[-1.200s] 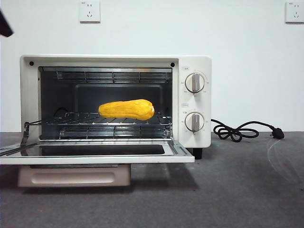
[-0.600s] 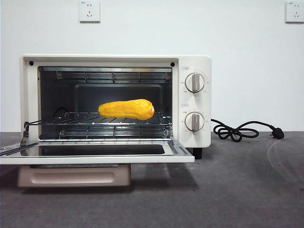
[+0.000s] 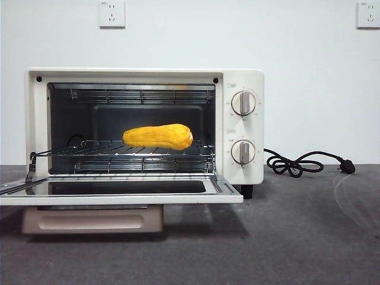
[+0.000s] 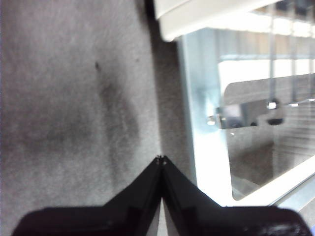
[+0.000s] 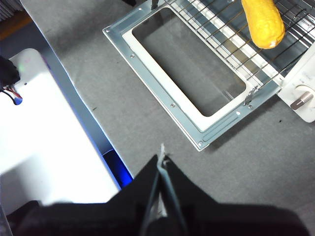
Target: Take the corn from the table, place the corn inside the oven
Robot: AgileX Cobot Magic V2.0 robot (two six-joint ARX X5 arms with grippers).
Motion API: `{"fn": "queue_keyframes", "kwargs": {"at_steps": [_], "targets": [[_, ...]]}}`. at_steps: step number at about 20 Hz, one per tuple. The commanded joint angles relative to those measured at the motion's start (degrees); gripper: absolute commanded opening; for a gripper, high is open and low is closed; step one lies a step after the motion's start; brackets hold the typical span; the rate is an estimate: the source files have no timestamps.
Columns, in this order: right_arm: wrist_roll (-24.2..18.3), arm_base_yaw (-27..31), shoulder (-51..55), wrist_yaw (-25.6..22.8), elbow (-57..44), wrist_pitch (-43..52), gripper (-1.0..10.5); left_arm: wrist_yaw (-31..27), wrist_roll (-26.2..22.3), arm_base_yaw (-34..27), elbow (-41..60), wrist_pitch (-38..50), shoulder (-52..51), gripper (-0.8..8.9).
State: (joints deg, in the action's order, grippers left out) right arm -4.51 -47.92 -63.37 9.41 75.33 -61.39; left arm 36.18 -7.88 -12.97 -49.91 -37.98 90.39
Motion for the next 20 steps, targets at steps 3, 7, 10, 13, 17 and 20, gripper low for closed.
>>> {"fn": "queue_keyframes", "kwargs": {"at_steps": [3,7,10,13,17,20], "targets": [[-0.44,0.02,-0.13,0.02,0.07,1.6,-0.2,0.2,0.15,1.46,0.68,-1.07,2.36,-0.08],[-0.48,0.02,-0.13,0.02,0.07,1.79,-0.2,-0.24,-0.39,3.34,0.68,-2.27,2.62,-0.08],[-0.48,0.02,-0.13,0.02,0.07,1.77,-0.2,-0.2,-1.88,4.66,0.68,-3.85,2.62,-0.08],[-0.48,0.02,-0.13,0.02,0.07,1.77,-0.2,-0.13,-3.1,4.83,0.68,-6.75,2.62,-0.08],[-0.46,0.02,-0.13,0.02,0.07,1.75,-0.2,3.04,-4.46,4.66,0.68,-9.18,2.62,-0.08],[-0.44,0.02,-0.13,0.04,0.07,1.53,-0.2,8.26,-4.59,4.31,0.68,-9.22,2.62,-0.08]]}}
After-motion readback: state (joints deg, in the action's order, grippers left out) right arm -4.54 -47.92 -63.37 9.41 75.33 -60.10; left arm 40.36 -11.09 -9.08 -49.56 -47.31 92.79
